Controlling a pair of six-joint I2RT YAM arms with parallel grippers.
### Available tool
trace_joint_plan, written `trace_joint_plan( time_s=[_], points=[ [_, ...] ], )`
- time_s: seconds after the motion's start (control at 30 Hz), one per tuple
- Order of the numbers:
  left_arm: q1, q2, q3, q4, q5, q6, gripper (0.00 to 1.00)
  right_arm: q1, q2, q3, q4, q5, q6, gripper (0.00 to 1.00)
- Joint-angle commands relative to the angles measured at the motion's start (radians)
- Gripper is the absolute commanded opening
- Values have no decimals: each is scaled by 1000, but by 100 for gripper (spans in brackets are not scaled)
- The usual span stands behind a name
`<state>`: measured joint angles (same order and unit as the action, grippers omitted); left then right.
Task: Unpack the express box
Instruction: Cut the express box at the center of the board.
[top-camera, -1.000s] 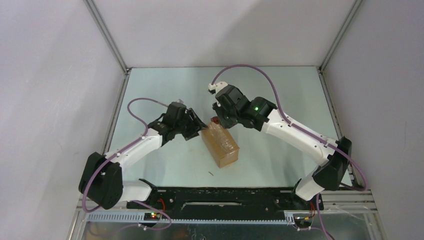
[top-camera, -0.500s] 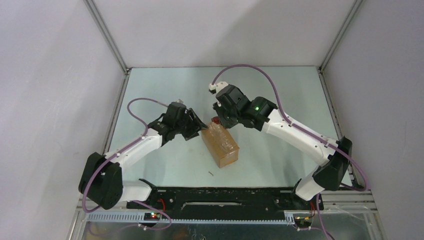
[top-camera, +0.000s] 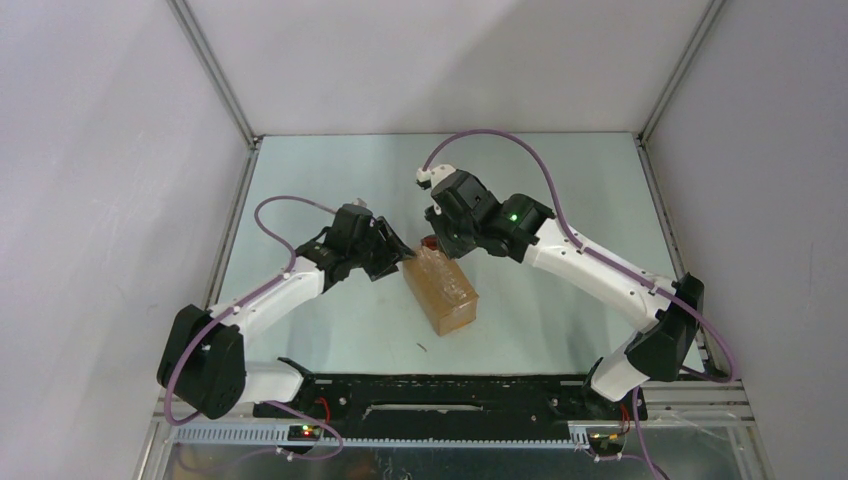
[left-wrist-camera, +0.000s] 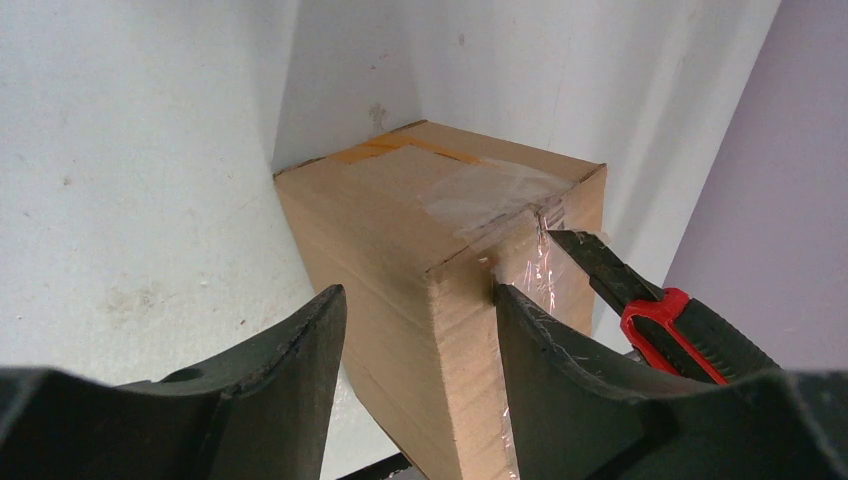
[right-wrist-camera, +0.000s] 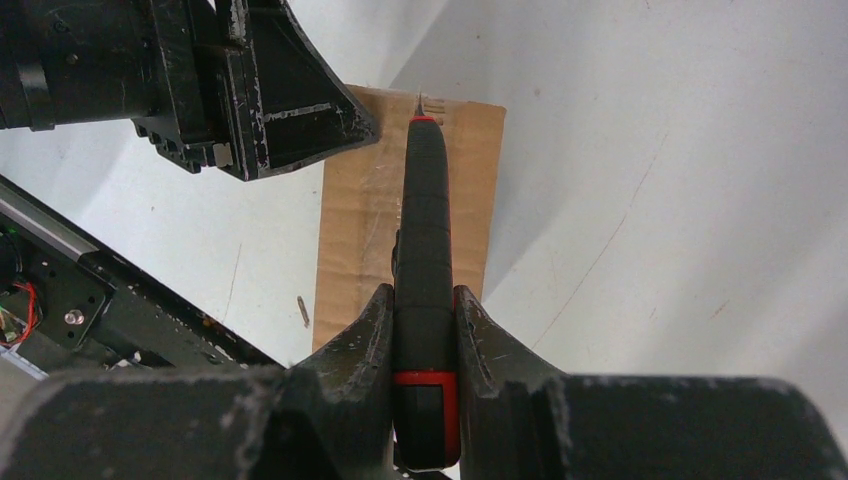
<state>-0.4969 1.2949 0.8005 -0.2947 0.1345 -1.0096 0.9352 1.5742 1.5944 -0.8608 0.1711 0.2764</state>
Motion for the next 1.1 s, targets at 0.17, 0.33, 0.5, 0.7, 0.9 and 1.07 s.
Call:
trace_joint_plan(
  time_s=[0.17,0.33,0.5,0.7,0.9,1.07],
  points=[
    [-1,-18,-18,-48,6,28,60,10,9,38,-33,13,-11,0],
    [1,-20,-21,-48,5,24,60,12,11,41,-63,-19,-24,0],
    [1,-22,-29,-41,5,16,60,17,48,46,-100,-35,-27,0],
    [1,-22,-26,-42,2,14,60,18,64,43,-119,-63,-23,0],
    [3,-20,-15,-83,-43,-7,60,16,48,61,-172,-27,-27,0],
    [7,-7,8,-159,-102,-31,60,18,40,71,-217,-31,-39,0]
  ],
)
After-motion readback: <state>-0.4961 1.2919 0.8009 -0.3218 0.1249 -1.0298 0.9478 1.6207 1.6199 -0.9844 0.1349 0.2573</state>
